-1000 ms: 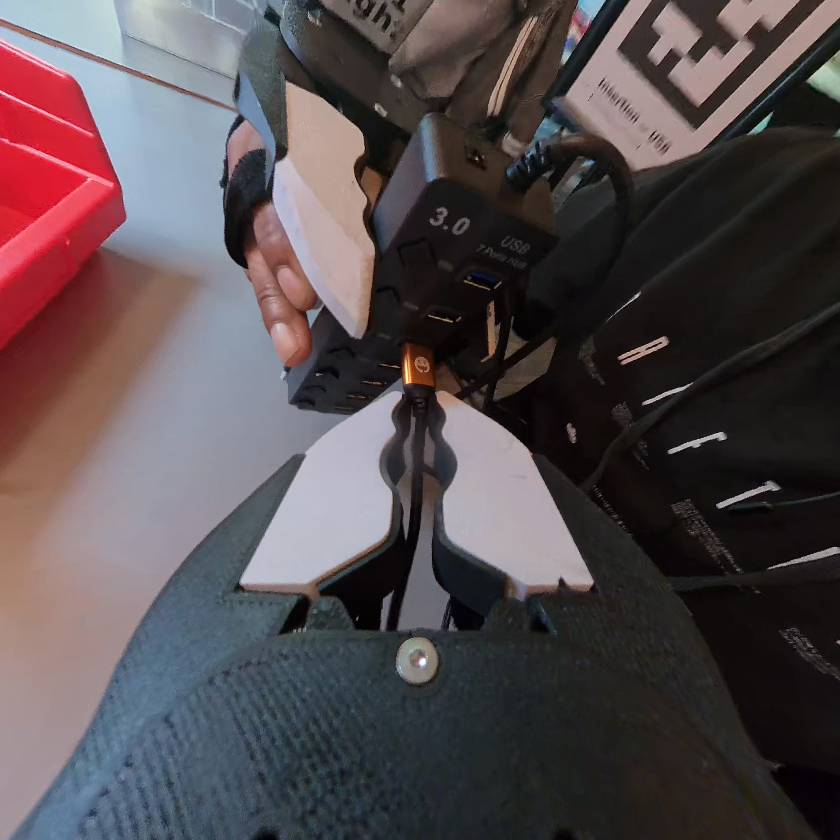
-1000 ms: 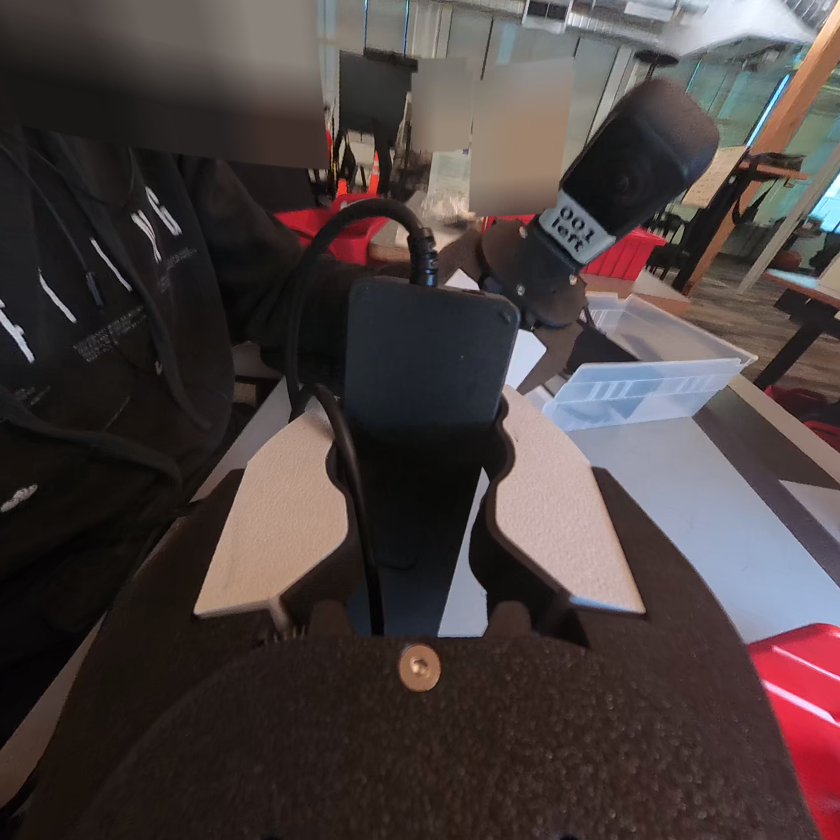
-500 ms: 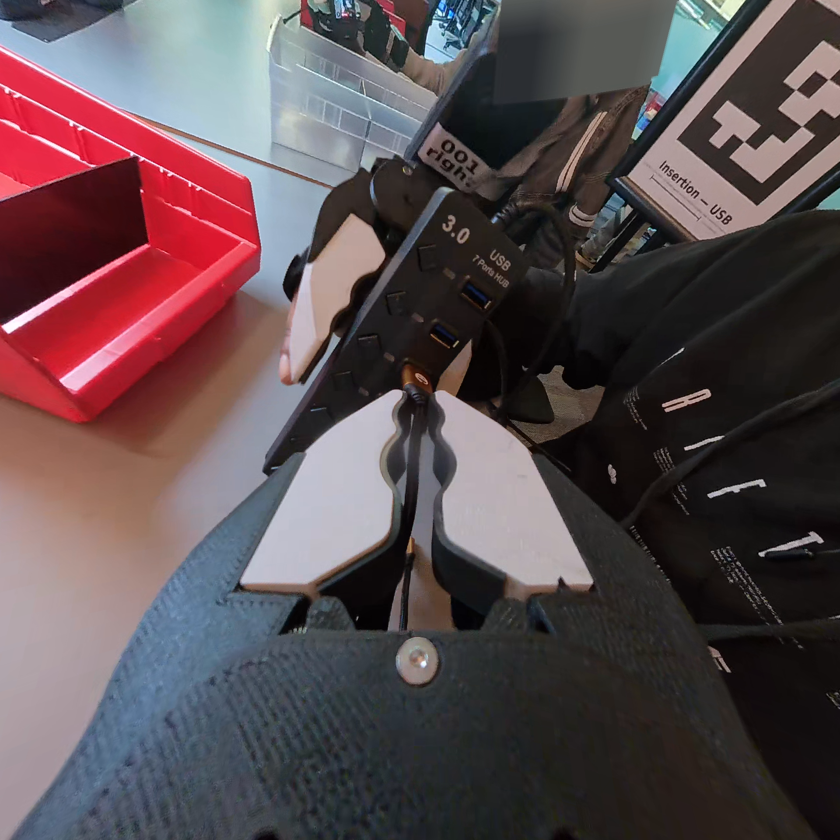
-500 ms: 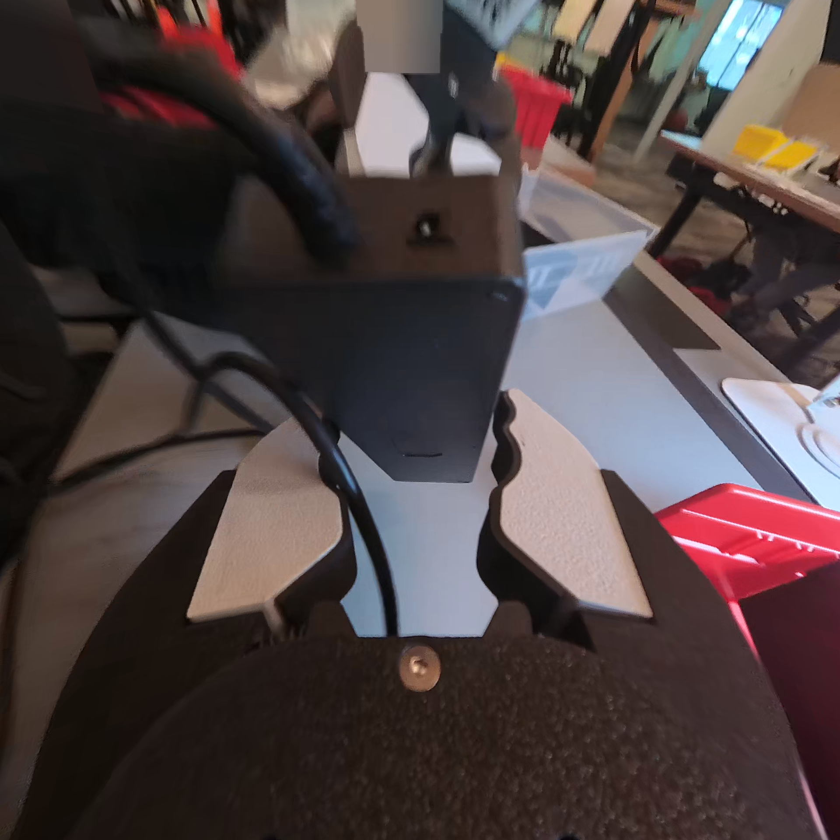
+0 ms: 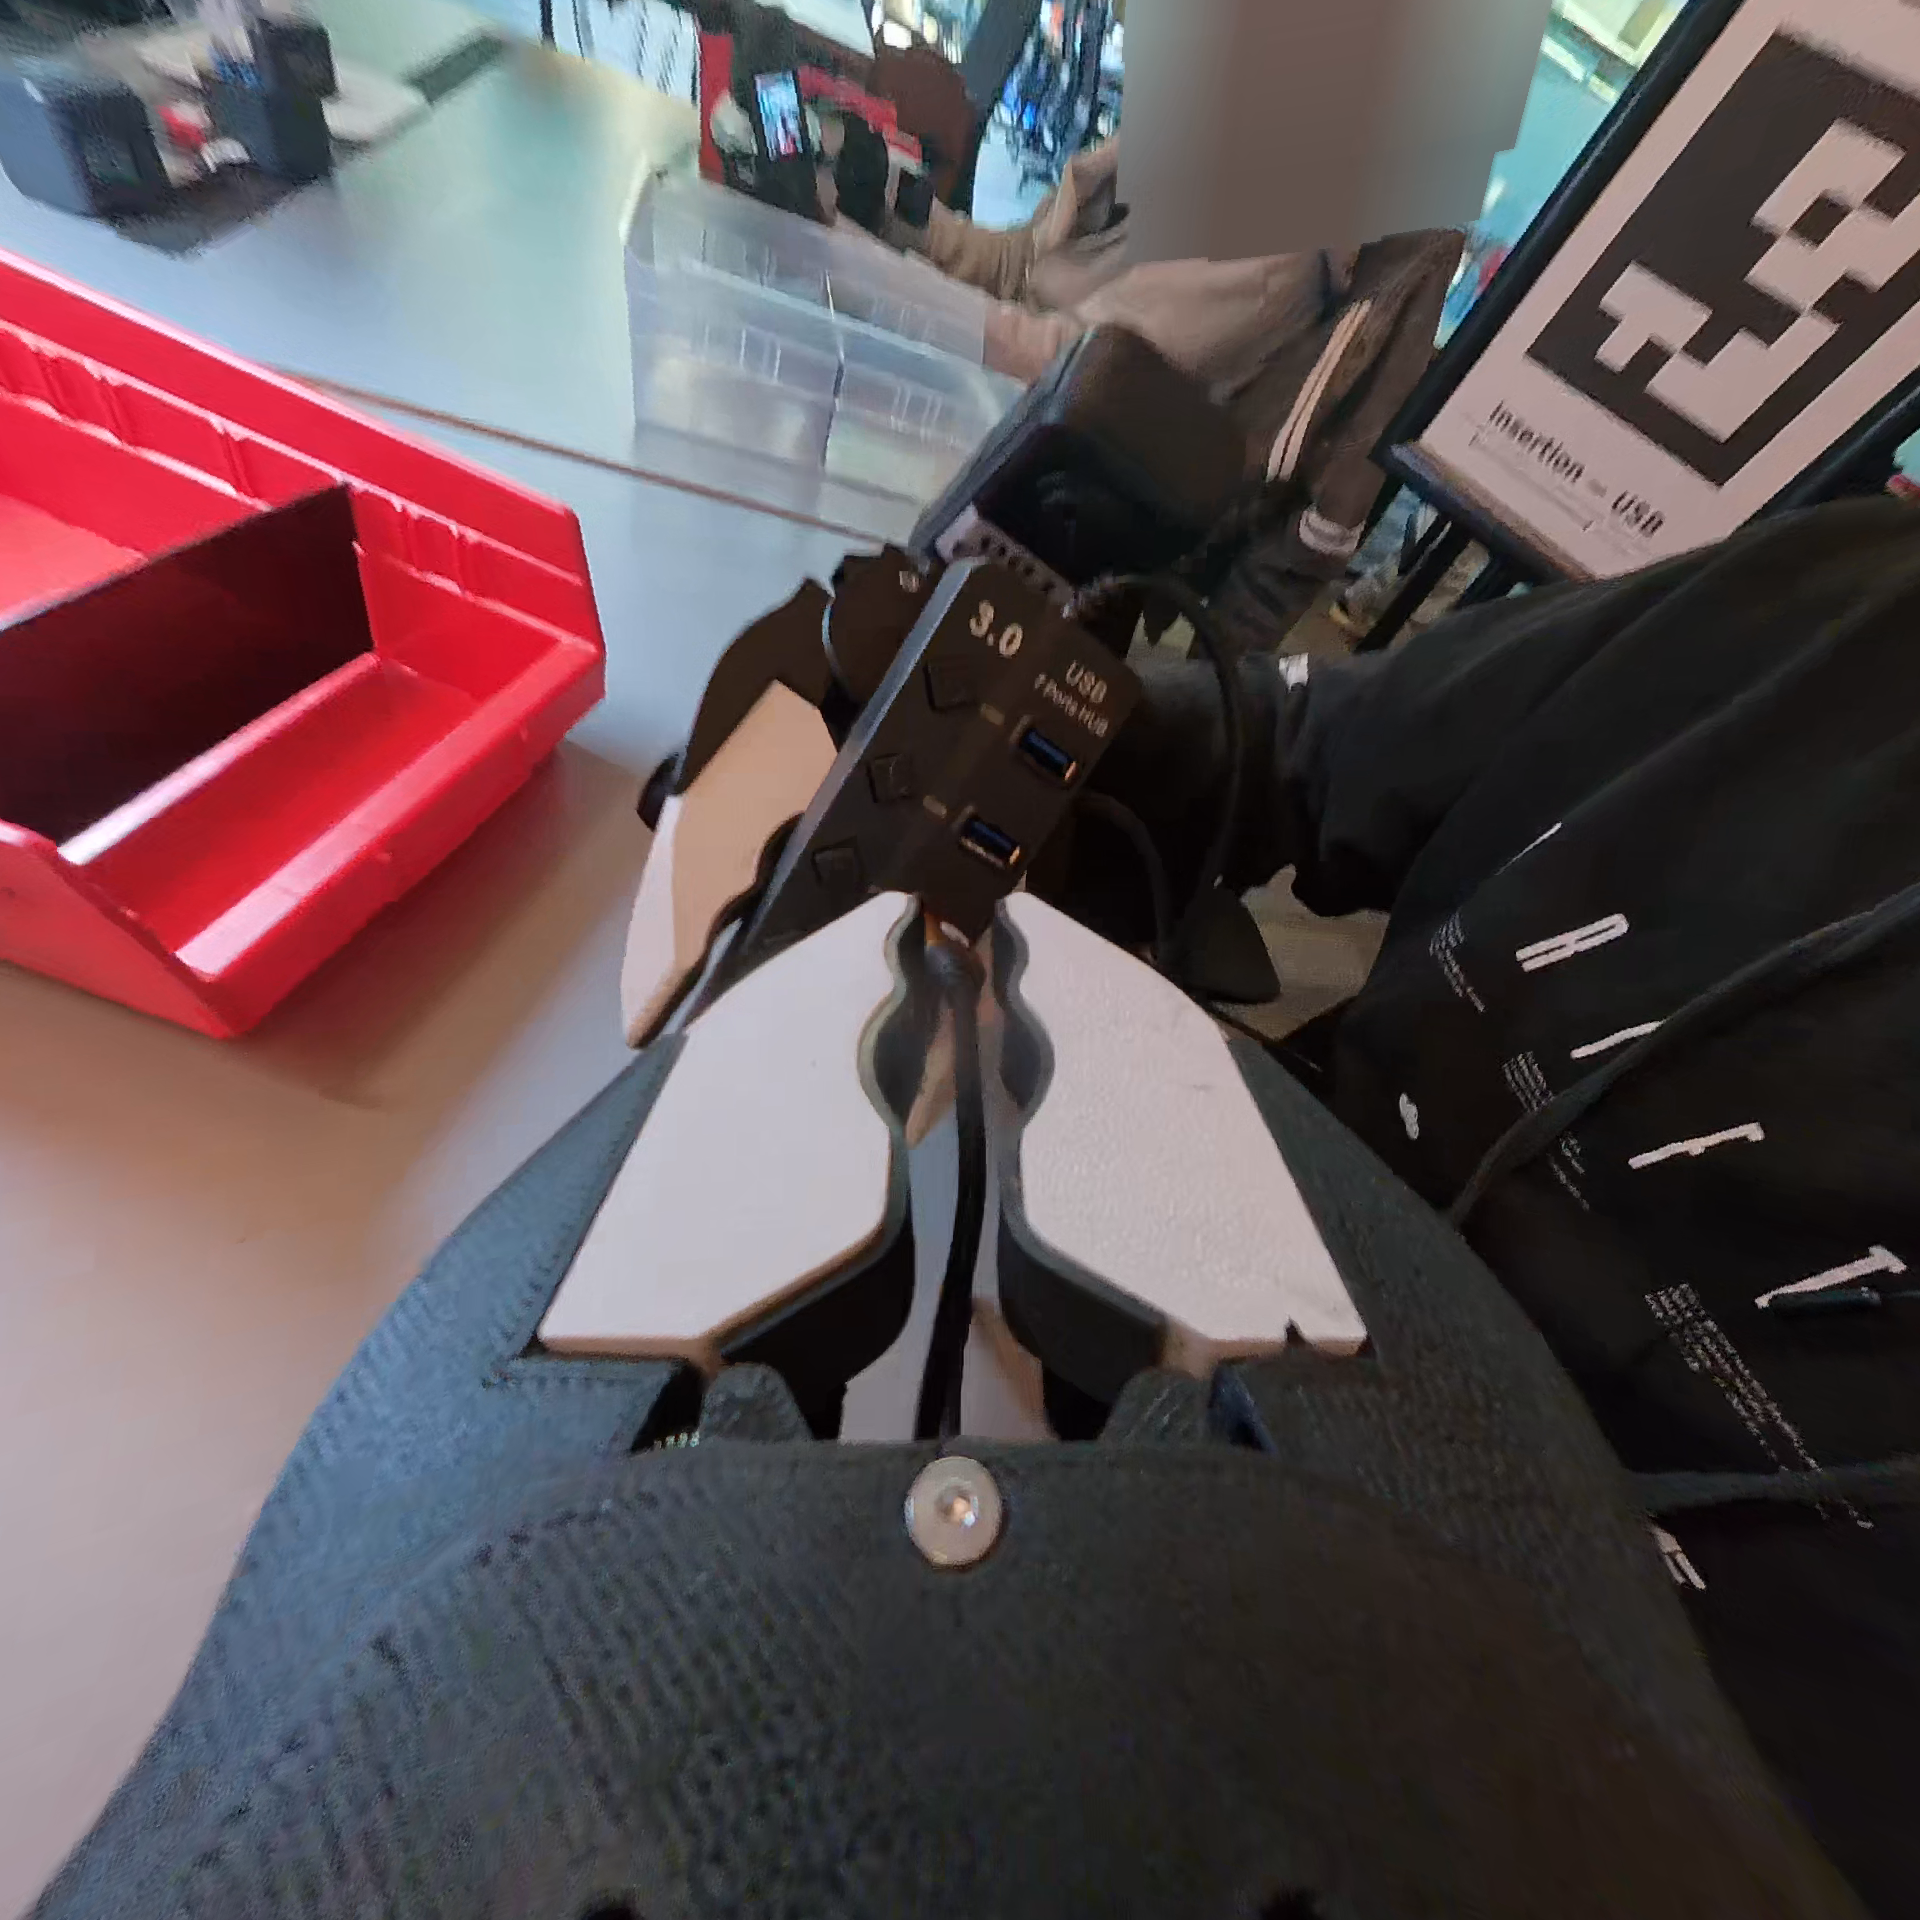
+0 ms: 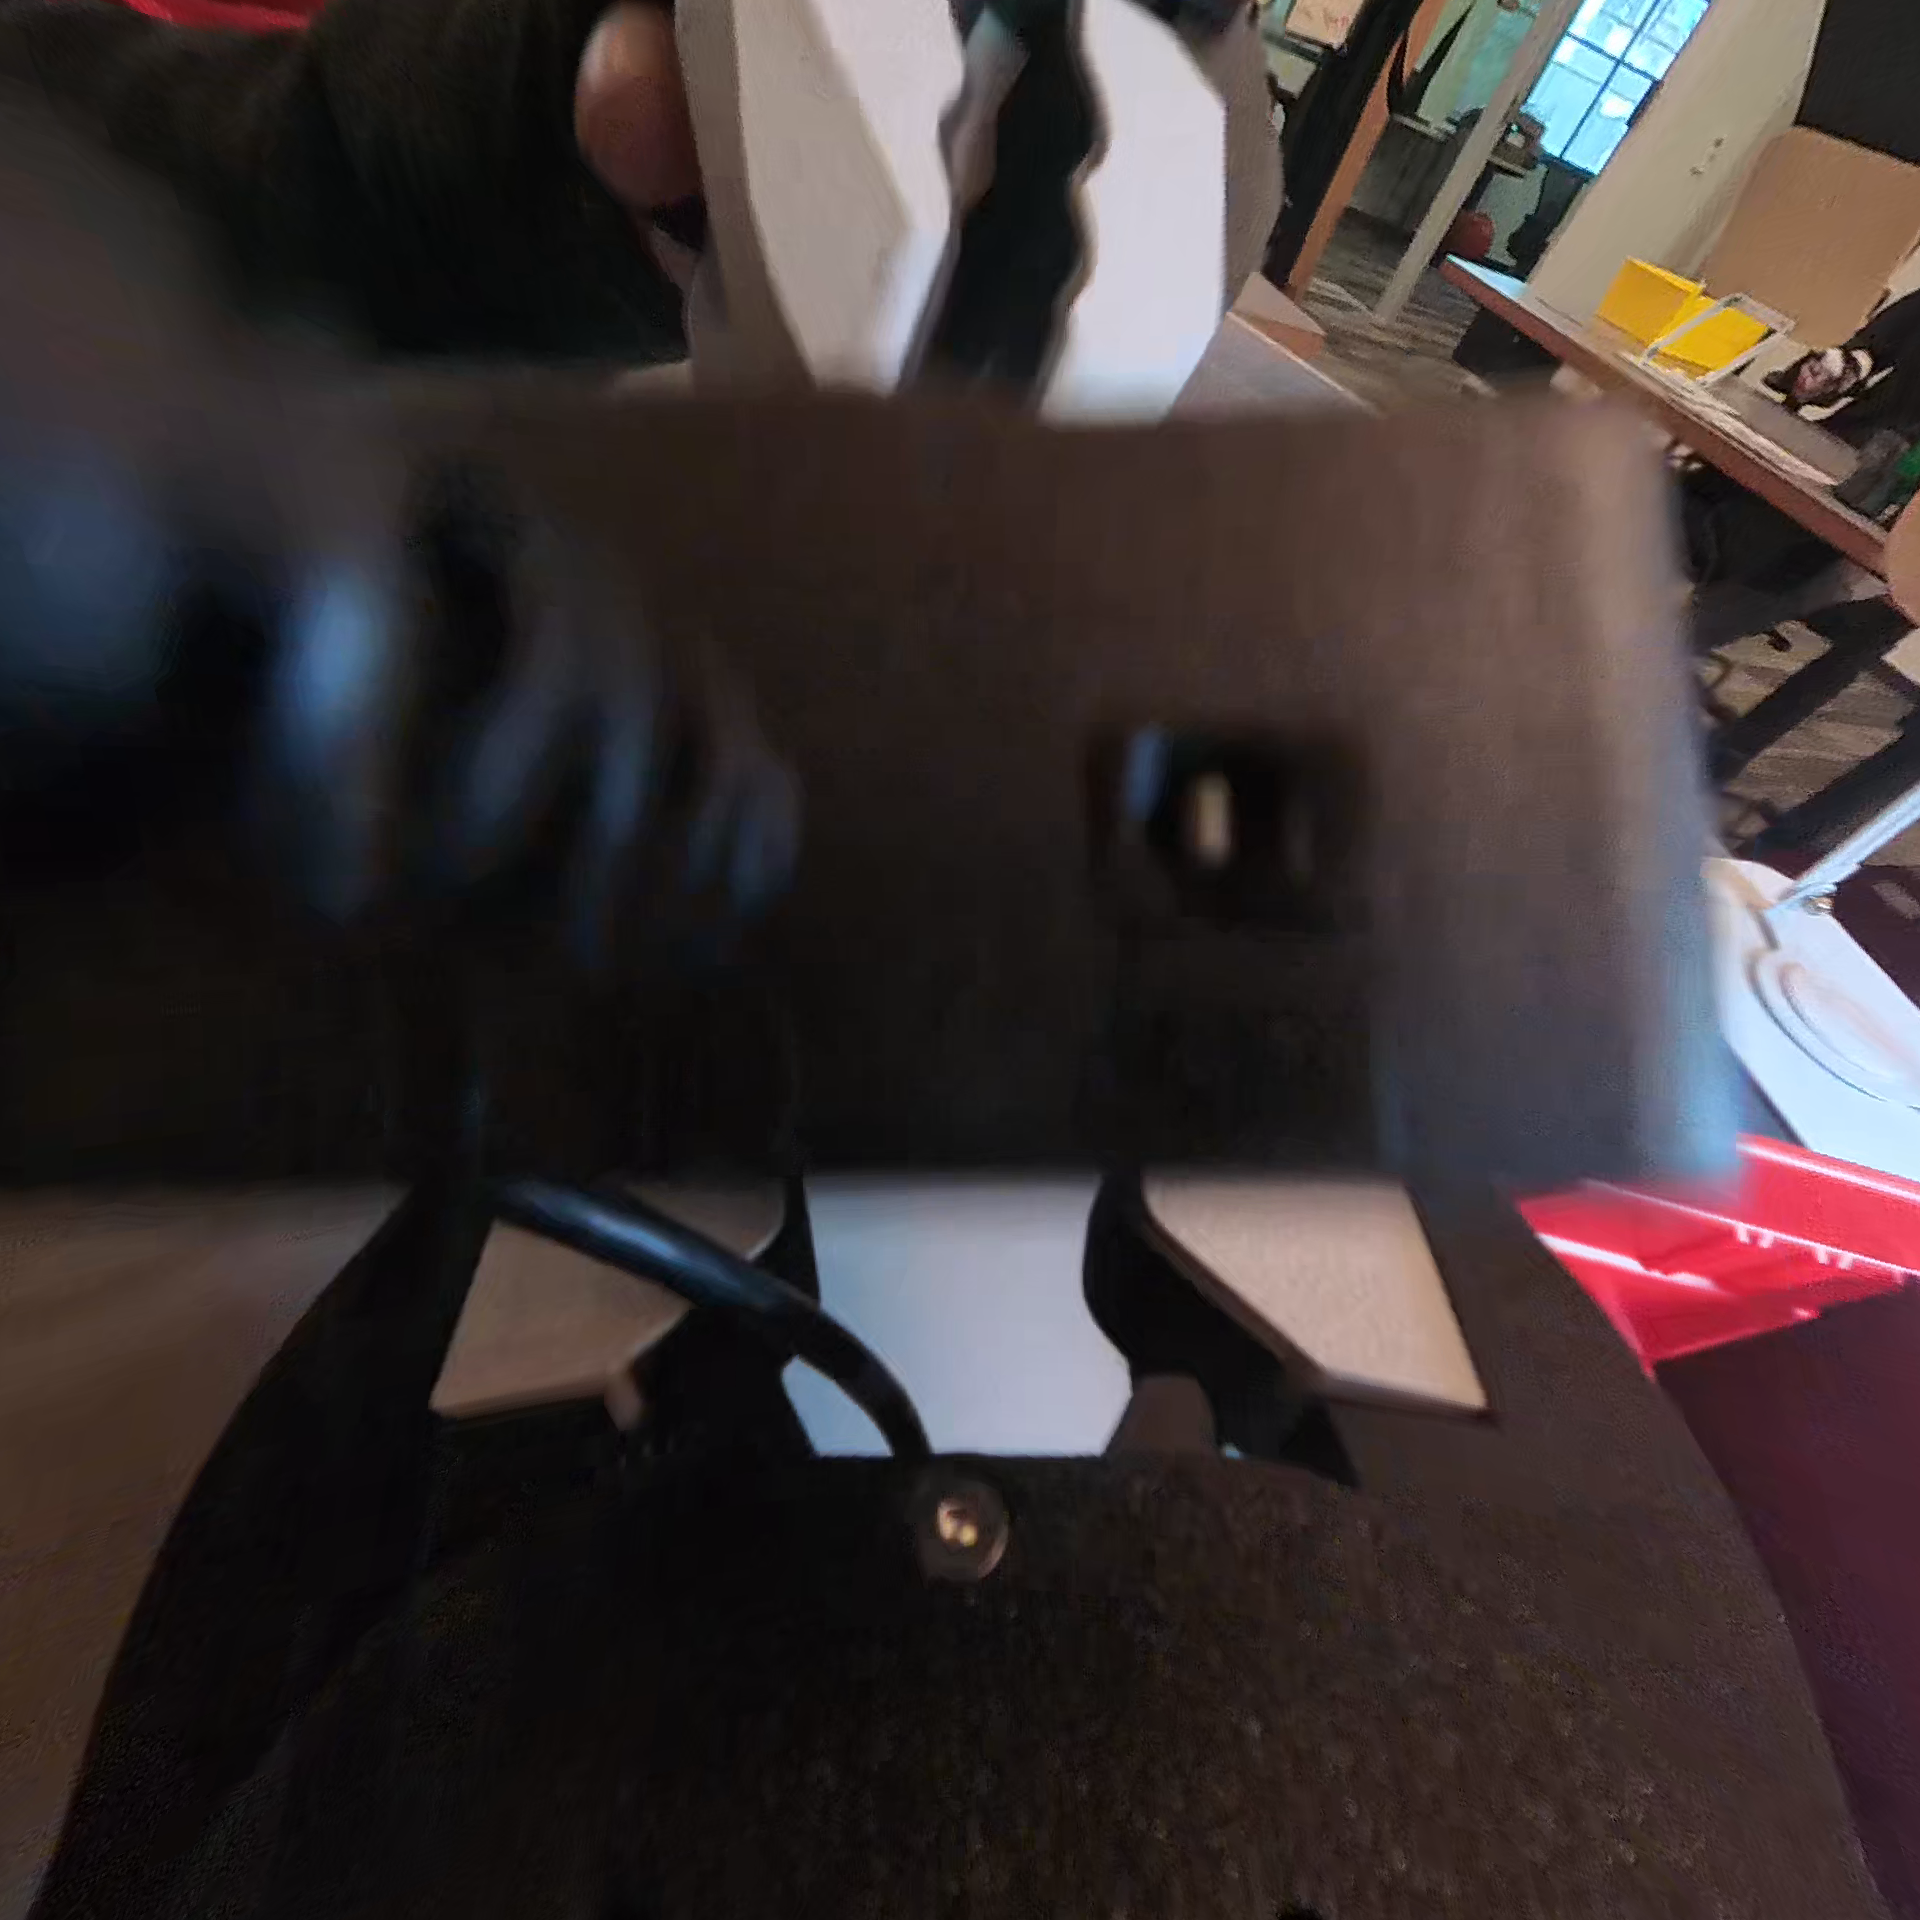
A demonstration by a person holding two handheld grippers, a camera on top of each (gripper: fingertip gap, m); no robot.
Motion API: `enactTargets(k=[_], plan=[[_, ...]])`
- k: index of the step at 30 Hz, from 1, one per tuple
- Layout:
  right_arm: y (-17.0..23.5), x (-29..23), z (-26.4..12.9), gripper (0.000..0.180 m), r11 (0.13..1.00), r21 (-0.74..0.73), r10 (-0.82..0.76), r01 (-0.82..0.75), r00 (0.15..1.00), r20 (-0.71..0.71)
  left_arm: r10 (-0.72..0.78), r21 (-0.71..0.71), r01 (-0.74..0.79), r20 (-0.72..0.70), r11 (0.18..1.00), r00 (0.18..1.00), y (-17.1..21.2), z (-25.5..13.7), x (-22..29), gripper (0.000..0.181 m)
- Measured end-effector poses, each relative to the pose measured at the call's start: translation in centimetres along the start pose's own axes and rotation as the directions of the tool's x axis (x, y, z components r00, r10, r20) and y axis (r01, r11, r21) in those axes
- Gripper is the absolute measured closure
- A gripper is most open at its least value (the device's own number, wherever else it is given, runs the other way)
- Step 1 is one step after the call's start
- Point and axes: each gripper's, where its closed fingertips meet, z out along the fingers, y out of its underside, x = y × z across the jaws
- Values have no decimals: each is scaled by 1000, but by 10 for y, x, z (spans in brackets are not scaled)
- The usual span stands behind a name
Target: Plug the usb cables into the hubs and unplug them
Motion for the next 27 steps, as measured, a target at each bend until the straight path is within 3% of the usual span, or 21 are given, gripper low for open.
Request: enactTargets(k=[1, 5, 8, 11, 14, 17, 21, 25, 27], plan=[[-1, -1, -1, 116, 1000, 12, 13, -13, 1000, 13, 4, 19, -5, 13, 1000, 1000, -6, -8, 0, 163], [-13, 1, -12, 116, 990, 110, 80, -86, 995, 56, 45, 145, -76, 208, 986, 977, -38, -70, -17, 153], [-24, 6, -24, 116, 976, 178, 116, -127, 991, 71, 26, 194, -122, 437, 973, 899, -46, -135, -43, 155], [-28, 11, -34, 116, 973, 195, 116, -126, 991, 63, -32, 108, -47, 627, 993, 778, -20, -188, -80, 155], [-31, 12, -40, 116, 974, 197, 106, -115, 993, 53, -23, -73, 122, 766, 990, 643, 34, -229, -119, 155], [-31, 12, -40, 116, 975, 192, 103, -111, 993, 51, -12, -238, 334, 798, 912, 602, 98, -249, -145, 157], [-27, 12, -37, 116, 977, 179, 107, -115, 993, 53, 60, -441, 520, 801, 731, 595, 174, -258, -169, 159], [-23, 14, -37, 116, 977, 174, 117, -124, 992, 51, 77, -576, 590, 750, 566, 657, 216, -255, -174, 158], [-23, 15, -38, 116, 976, 176, 121, -128, 991, 50, 61, -585, 596, 740, 549, 670, 218, -252, -176, 162]])
